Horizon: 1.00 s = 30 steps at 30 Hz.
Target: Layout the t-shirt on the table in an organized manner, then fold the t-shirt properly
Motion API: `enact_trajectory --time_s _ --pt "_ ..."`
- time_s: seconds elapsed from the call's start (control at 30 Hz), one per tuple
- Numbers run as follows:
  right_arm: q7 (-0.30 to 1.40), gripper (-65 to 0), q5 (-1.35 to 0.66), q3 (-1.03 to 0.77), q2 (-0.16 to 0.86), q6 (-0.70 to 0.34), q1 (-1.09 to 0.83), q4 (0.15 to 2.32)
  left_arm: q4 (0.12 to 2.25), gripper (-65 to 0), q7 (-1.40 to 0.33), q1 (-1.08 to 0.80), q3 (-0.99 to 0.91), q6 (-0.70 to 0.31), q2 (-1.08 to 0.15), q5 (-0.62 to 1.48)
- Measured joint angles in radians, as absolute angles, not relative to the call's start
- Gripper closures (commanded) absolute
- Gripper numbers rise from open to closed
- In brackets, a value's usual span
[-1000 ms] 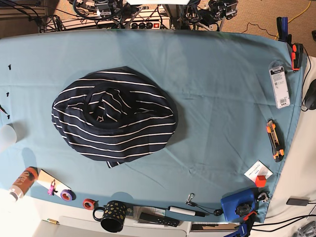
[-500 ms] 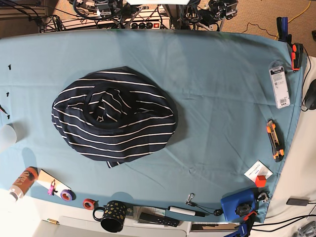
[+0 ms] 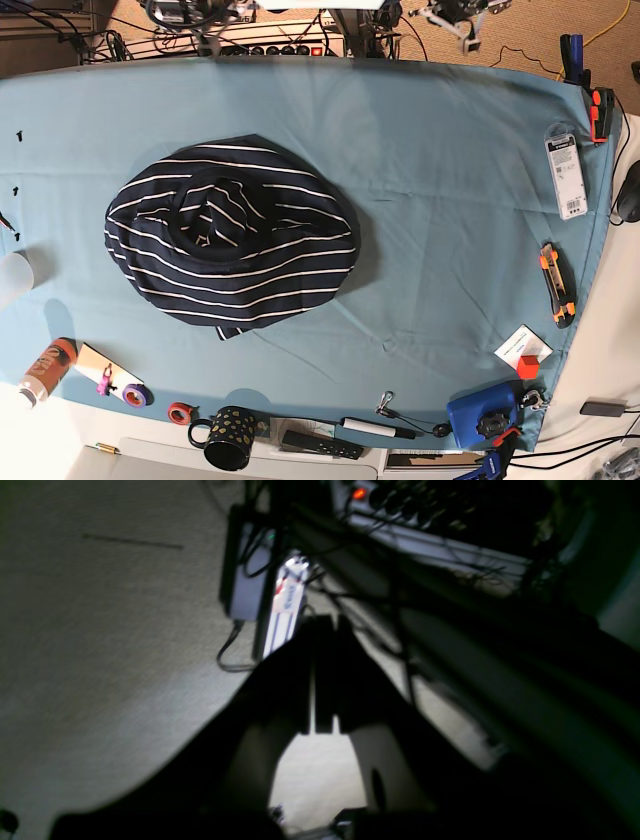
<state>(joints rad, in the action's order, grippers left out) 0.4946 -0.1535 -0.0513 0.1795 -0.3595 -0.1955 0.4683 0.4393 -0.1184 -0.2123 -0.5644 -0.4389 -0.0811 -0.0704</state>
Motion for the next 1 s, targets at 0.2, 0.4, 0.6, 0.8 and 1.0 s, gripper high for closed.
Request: enact_trajectory --time_s 0.2,0.4,0.6,0.8,1.0 --pt "0.611 0.0 -0.326 -0.049 0.244 -0.359 -0.331 0.638 0.591 0.0 -0.123 -0.345 -0.564 -0.578 -0.123 -0.019" --pt "0.679 0.0 -0.371 -0.049 0.29 -0.359 -0.484 0.927 0.83 0.0 -0.234 -0.49 -0.562 -0.591 -0.14 0.113" --pt "0.707 0.0 -0.369 0.011 0.329 -0.359 -0.656 1.192 1.125 0.0 -0.373 -0.643 -0.562 -0.55 -0.141 0.221" --pt "0.713 0.0 -0.366 0.11 0.389 -0.36 -0.783 1.38 1.37 0.0 -0.575 -0.812 -0.56 -0.551 -0.141 0.396" --pt "0.854 0.0 -0.364 0.114 0.393 -0.358 -0.863 1.589 1.603 0.0 -0.764 -0.982 -0.561 -0.548 -0.142 0.594"
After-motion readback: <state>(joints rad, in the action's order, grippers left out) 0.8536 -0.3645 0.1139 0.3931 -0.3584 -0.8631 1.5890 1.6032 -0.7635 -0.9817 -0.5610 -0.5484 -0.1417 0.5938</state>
